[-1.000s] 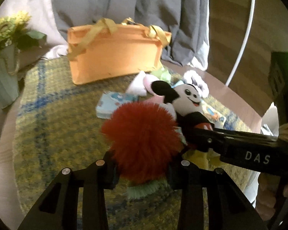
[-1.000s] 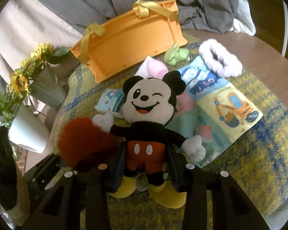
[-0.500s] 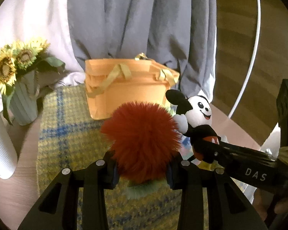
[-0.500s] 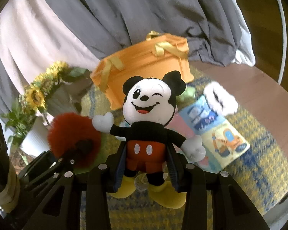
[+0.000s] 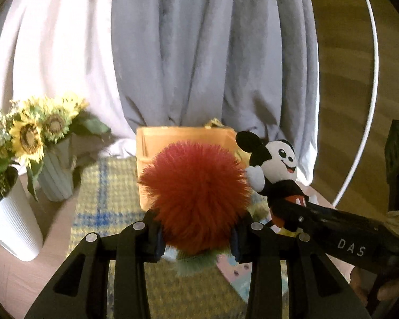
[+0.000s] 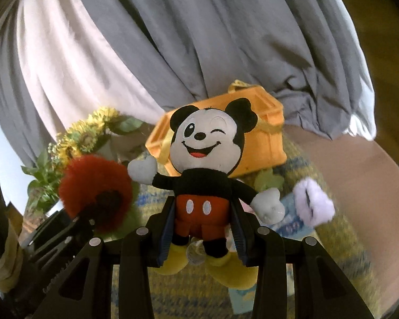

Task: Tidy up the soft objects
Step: 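Lift the Mickey plush with the right gripper and lower it into the orange crate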

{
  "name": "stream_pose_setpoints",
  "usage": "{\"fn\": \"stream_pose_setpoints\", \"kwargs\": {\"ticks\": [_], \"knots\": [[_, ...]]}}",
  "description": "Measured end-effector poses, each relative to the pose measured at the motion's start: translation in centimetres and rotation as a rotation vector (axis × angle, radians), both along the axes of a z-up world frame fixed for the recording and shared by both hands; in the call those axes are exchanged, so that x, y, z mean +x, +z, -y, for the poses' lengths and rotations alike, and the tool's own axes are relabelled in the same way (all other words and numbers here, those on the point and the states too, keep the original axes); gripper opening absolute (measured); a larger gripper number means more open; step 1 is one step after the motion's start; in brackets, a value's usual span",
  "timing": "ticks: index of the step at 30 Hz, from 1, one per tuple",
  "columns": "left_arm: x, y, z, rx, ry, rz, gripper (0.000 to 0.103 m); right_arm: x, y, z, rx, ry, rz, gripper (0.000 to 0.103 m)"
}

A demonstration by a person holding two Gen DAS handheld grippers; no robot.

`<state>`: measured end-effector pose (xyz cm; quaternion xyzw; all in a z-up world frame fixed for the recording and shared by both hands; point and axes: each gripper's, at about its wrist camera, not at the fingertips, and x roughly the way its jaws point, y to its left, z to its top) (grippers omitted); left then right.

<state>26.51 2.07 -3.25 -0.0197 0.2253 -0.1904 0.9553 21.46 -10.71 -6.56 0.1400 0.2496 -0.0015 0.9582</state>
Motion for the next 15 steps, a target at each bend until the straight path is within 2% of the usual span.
{"fn": "stream_pose_setpoints", "kwargs": {"ticks": [8,15], "knots": [[1.3,2.1,1.6,0.001,0.056,0.076,0.037,1.6,2.3,1.7,-0.018,0.054,0.078,0.04],[3.3,3.8,2.6,0.023,0.083,0.129,0.037,3.3,4.3,2.7,-0.037,0.047,0.143,0.04]]}}
